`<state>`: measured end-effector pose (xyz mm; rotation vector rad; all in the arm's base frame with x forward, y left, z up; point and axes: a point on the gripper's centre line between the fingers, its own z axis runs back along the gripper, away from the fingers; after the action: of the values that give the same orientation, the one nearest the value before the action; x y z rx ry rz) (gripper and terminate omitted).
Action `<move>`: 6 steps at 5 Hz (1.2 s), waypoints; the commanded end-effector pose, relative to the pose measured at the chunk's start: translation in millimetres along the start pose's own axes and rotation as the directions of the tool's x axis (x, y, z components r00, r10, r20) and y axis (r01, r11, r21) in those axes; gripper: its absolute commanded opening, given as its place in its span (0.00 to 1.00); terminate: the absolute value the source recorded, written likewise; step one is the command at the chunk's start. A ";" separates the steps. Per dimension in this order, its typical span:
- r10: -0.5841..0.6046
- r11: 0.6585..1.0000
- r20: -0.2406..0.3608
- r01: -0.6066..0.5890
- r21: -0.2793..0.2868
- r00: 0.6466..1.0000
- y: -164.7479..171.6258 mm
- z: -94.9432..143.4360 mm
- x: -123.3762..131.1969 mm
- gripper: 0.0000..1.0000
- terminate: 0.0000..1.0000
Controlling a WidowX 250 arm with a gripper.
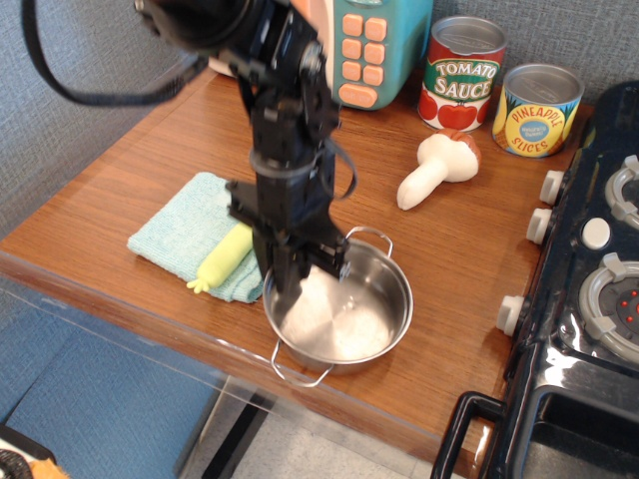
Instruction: Move the pot behind and to the left of the blue towel
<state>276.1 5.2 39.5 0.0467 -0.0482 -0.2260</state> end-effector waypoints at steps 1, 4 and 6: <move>0.243 0.970 -0.010 -0.243 0.023 0.970 87.2 54.3 15.0 0.00 0.00; 0.448 0.890 -0.048 -0.441 0.114 0.893 209.5 20.8 32.2 0.00 0.00; 0.446 0.890 -0.046 -0.437 0.126 0.894 226.3 2.7 56.4 0.00 0.00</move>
<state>379.8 210.9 35.8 0.1333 0.0478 0.2394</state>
